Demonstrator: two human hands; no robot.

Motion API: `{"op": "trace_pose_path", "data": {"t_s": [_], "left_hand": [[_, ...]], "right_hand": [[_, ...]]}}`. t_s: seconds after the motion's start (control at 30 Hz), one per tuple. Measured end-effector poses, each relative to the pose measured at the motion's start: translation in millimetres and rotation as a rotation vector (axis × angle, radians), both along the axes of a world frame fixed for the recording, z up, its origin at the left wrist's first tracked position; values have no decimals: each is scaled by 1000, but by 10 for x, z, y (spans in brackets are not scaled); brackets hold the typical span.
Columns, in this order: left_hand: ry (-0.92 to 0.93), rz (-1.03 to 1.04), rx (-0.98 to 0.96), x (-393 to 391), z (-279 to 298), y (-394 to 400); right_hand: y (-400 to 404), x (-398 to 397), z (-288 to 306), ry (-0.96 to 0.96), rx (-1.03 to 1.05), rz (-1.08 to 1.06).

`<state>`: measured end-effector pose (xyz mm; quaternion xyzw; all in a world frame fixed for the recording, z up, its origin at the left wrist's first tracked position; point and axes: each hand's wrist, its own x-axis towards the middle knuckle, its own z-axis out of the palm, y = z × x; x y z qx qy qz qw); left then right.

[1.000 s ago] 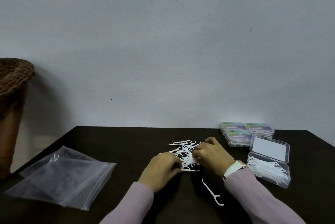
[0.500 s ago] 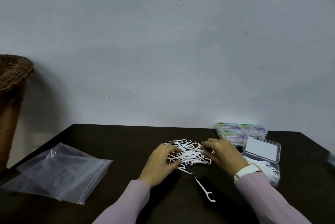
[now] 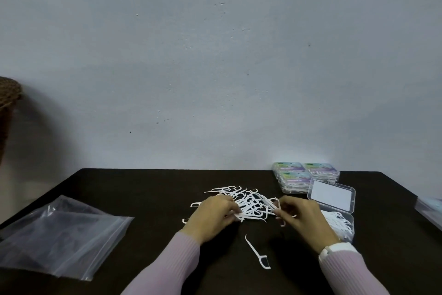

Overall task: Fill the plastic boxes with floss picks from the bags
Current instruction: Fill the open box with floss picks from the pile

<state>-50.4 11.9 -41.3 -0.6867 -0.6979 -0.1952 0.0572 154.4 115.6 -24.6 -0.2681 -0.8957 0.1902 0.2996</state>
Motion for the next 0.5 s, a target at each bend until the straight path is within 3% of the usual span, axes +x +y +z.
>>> {"op": "trace_pose_path", "data": {"t_s": [0.2, 0.5], "left_hand": [[331, -33, 72, 69, -23, 12], [6, 72, 305, 93, -28, -5]], "right_hand": [[37, 60, 17, 32, 28, -45], [43, 137, 77, 134, -77, -81]]}}
